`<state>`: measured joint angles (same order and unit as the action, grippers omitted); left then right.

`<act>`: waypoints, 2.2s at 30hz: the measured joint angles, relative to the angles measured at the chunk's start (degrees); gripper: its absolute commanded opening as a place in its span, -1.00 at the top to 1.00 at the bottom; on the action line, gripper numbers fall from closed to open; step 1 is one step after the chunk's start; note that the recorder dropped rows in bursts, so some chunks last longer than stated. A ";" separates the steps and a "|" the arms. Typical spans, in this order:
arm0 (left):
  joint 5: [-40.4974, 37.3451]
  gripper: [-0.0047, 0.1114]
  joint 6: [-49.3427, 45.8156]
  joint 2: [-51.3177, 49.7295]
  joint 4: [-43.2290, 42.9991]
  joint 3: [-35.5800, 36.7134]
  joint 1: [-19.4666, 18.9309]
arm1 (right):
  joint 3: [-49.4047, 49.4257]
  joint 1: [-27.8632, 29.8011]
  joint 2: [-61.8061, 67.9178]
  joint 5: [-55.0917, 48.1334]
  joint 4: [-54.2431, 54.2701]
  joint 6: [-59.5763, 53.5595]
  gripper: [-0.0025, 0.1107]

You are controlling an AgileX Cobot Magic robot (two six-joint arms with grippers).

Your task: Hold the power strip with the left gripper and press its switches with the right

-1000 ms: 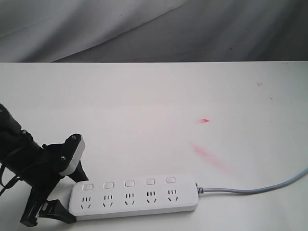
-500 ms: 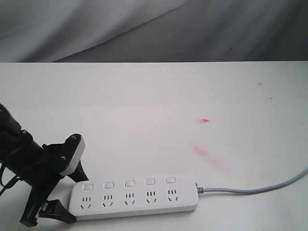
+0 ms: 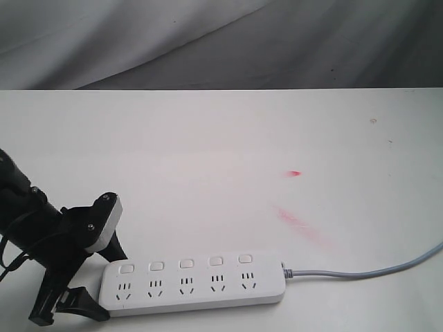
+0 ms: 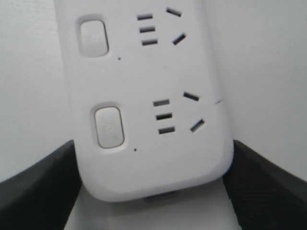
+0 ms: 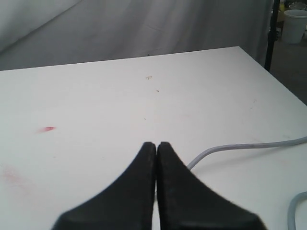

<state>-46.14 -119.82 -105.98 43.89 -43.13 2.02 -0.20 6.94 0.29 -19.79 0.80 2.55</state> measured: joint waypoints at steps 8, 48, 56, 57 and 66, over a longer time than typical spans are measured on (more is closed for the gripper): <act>0.00 0.19 0.00 0.00 0.00 0.00 0.00 | 0.00 0.00 0.09 0.00 0.00 -0.35 0.96; 0.00 0.19 0.00 0.00 0.00 0.00 0.00 | 0.00 0.00 0.09 0.00 -0.16 -0.59 0.96; 0.00 0.19 0.00 0.00 0.00 0.00 0.00 | 0.00 0.00 0.09 0.00 -0.16 -0.59 0.96; 0.00 0.19 0.00 0.00 0.00 0.00 0.00 | 0.00 0.00 0.09 0.00 -0.16 -0.59 0.96; 0.00 -0.25 0.00 0.00 -0.22 0.00 0.00 | 0.00 0.00 0.09 0.00 -0.20 -0.59 0.96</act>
<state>-46.14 -119.82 -105.98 43.67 -43.13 2.02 -0.20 6.94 0.37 -19.79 0.60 1.96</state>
